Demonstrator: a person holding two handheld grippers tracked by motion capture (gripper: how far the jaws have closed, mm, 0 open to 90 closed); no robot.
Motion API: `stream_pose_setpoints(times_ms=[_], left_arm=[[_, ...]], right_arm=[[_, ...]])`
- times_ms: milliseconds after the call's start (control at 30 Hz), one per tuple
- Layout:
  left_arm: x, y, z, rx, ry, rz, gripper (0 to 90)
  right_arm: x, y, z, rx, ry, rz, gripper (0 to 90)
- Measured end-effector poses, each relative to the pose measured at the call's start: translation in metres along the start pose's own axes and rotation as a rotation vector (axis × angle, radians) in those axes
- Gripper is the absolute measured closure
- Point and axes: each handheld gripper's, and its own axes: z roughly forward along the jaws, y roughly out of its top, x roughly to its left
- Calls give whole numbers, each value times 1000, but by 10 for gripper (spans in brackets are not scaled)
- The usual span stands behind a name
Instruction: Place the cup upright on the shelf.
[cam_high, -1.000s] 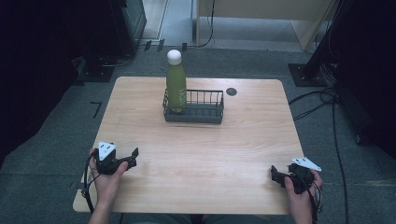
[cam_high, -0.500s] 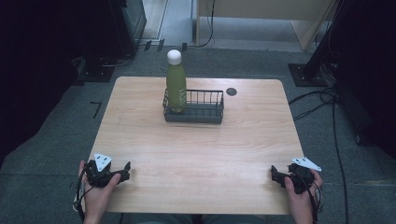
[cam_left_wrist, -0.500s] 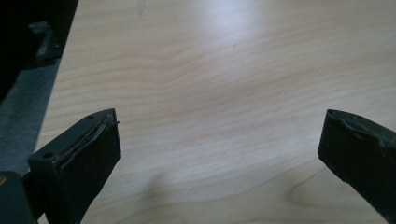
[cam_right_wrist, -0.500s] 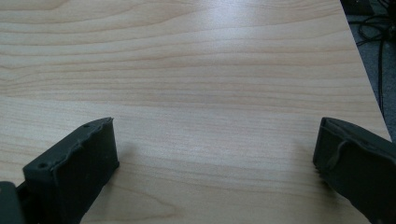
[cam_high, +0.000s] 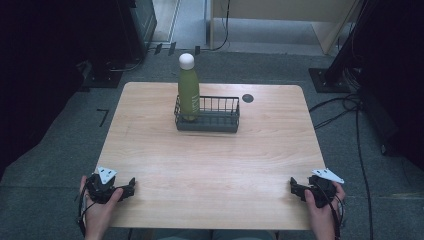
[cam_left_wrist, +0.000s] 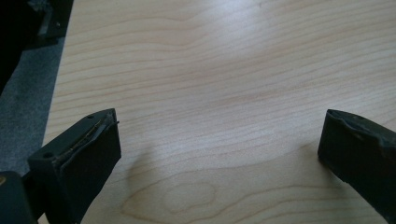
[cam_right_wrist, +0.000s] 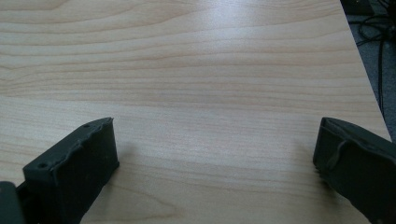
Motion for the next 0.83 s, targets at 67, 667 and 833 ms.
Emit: stream_pose_setpoints(times_ms=[67, 667, 833], left_arm=[[2, 1, 1, 13, -18, -24, 0], [7, 2, 5, 39, -53, -83, 0], [2, 2, 4, 39, -31, -106, 0]], right_arm=[[0, 0, 0, 0, 0, 0, 0], [-1, 0, 0, 1, -6, 8, 0], [-3, -1, -1, -1, -23, 21, 0]])
